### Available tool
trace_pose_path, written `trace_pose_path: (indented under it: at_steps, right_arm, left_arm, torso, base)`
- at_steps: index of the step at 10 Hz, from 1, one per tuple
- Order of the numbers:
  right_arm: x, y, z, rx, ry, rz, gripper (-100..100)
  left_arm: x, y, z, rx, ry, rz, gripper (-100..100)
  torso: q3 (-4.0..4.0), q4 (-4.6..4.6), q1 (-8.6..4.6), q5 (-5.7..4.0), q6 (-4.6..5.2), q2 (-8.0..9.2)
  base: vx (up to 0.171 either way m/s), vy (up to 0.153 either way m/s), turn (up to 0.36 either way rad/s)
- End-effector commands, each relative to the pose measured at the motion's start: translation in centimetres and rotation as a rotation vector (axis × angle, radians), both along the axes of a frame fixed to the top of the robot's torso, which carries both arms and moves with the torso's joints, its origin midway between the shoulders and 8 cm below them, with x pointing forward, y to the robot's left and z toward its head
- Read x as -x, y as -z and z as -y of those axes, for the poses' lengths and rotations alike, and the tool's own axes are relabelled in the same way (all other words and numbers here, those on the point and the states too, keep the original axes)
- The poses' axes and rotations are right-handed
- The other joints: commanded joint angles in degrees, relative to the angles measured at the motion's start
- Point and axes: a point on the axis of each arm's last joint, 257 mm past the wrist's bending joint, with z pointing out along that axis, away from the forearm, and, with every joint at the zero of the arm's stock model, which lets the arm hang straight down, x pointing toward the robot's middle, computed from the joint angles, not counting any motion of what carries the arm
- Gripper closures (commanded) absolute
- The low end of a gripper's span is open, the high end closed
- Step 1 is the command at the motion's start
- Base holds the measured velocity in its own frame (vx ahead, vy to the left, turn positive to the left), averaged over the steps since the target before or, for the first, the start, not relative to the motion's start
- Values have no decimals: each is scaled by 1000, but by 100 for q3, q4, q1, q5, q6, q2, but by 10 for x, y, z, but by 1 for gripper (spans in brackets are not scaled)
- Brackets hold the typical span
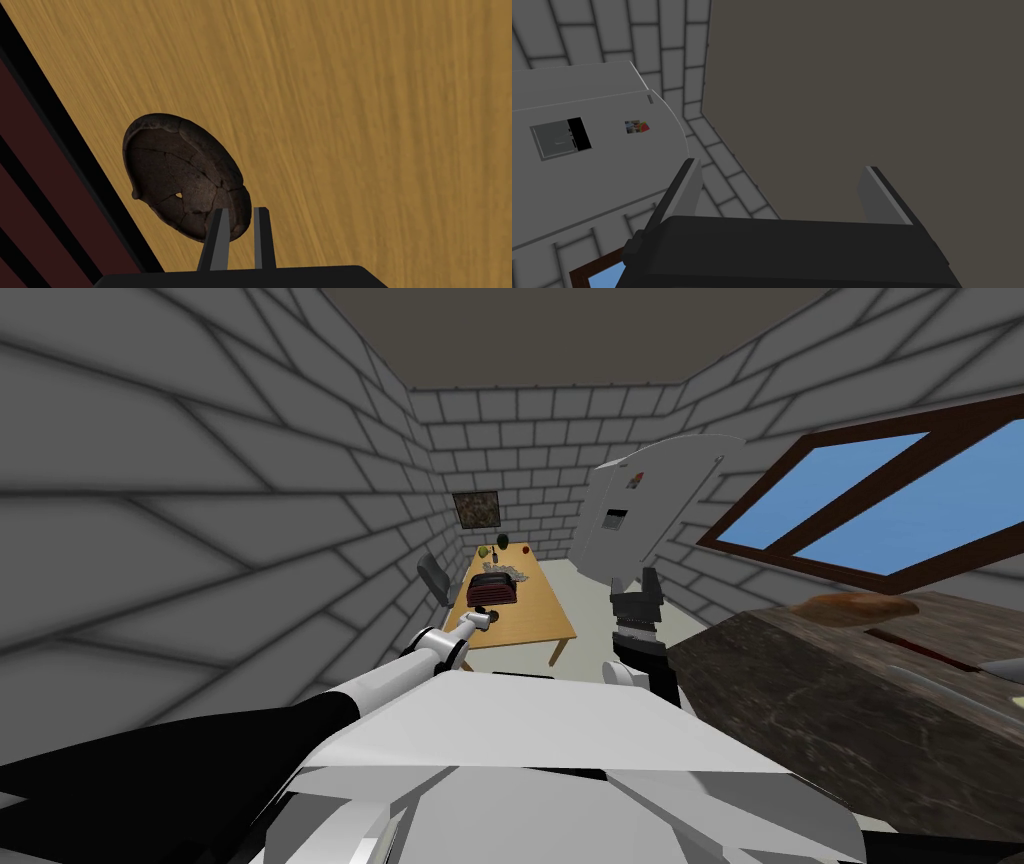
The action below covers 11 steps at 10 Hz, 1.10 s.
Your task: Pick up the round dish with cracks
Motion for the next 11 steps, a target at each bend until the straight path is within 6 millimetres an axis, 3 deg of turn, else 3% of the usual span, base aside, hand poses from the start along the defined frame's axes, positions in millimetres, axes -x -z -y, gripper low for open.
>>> trace_pose_path:
  at_steps: [1, 2, 4, 8, 9, 10, 11]
  right_arm:
    - [0, 0, 0, 0, 0, 0, 0]
    - [0, 0, 0, 0, 0, 0, 0]
    - [0, 0, 0, 0, 0, 0, 0]
    - [0, 0, 0, 0, 0, 0, 0]
    - [0, 0, 0, 0, 0, 0, 0]
    - [0, 0, 0, 0, 0, 0, 0]
    - [0, 0, 0, 0, 0, 0, 0]
  left_arm:
    - [1, 0, 3, 1, 6, -4, 100]
    - [13, 9, 6, -2, 13, -34, 100]
    - [2, 0, 11, 3, 20, -6, 100]
    - [4, -3, 25, 6, 43, -7, 100]
    - [14, 2, 27, 2, 49, -29, 100]
    - [5, -5, 30, 6, 53, -7, 100]
    - [14, -1, 33, 2, 57, -27, 100]
  torso:
    - [0, 0, 0, 0, 0, 0]
    - [0, 1, 1, -1, 0, -1]
    - [-2, -4, 2, 1, 0, -1]
    - [-3, -5, 1, 1, 0, -1]
    - [-2, -5, 0, 1, 1, 1]
    - [-2, -7, 3, 1, -3, 3]
    - [-1, -4, 2, 1, 0, 3]
  base:
    - [9, 6, 32]
    - [14, 10, 56]
    - [5, 3, 19]
    - [9, 5, 43]
    - [7, 7, 43]
    - [4, 6, 43]
    - [11, 8, 55]
